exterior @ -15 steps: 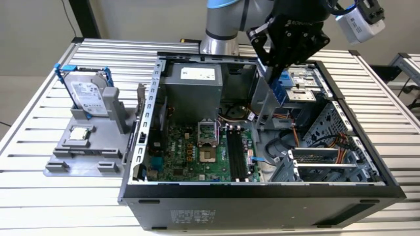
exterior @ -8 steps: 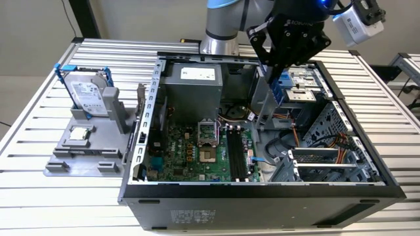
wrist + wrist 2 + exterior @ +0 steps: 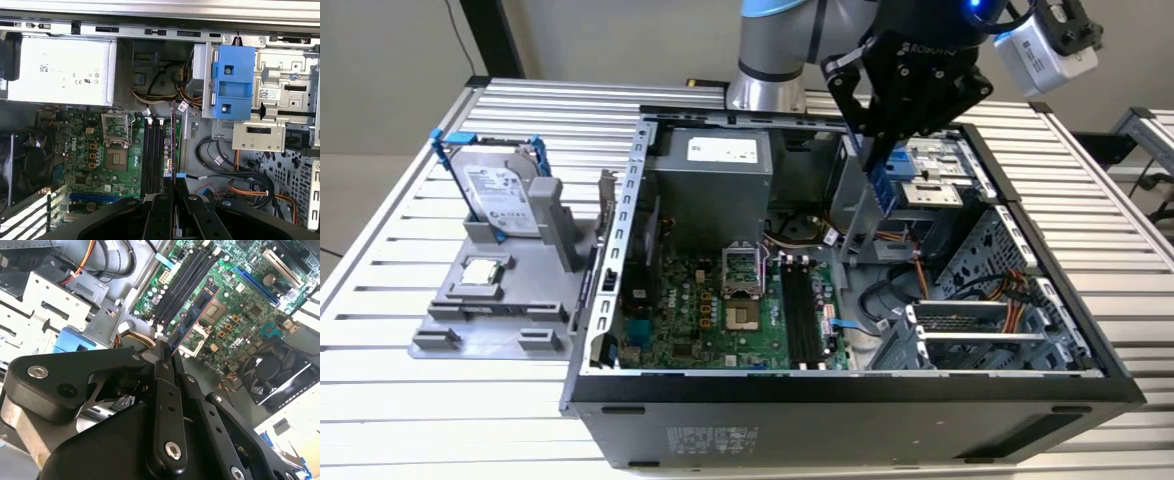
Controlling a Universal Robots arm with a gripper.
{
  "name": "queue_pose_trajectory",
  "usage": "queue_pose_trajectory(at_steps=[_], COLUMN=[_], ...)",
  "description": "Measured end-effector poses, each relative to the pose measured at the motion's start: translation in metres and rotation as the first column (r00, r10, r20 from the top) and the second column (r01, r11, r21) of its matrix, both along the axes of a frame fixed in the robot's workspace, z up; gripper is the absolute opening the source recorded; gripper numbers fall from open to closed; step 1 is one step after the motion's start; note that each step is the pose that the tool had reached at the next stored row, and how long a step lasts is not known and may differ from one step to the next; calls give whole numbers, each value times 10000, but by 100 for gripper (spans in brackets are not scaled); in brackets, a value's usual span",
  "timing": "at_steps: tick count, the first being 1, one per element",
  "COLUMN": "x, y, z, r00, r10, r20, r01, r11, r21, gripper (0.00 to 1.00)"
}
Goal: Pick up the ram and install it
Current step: 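Insert the ram into the slot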
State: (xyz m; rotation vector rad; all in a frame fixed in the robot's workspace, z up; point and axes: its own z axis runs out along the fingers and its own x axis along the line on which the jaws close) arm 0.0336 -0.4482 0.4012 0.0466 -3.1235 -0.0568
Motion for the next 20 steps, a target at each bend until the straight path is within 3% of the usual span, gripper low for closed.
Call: queue_pose_trajectory(at_steps=[9,14,20], x=[25,27,26], y=[-38,-45,-49], z=[-105,-177,-216], r00=[10000,9999,9988], r10=[-7,-63,-484], r20=[2,95,103], r01=[7,63,484], r11=[10000,10000,9988], r21=[0,-1,-2], gripper=[0,0,0])
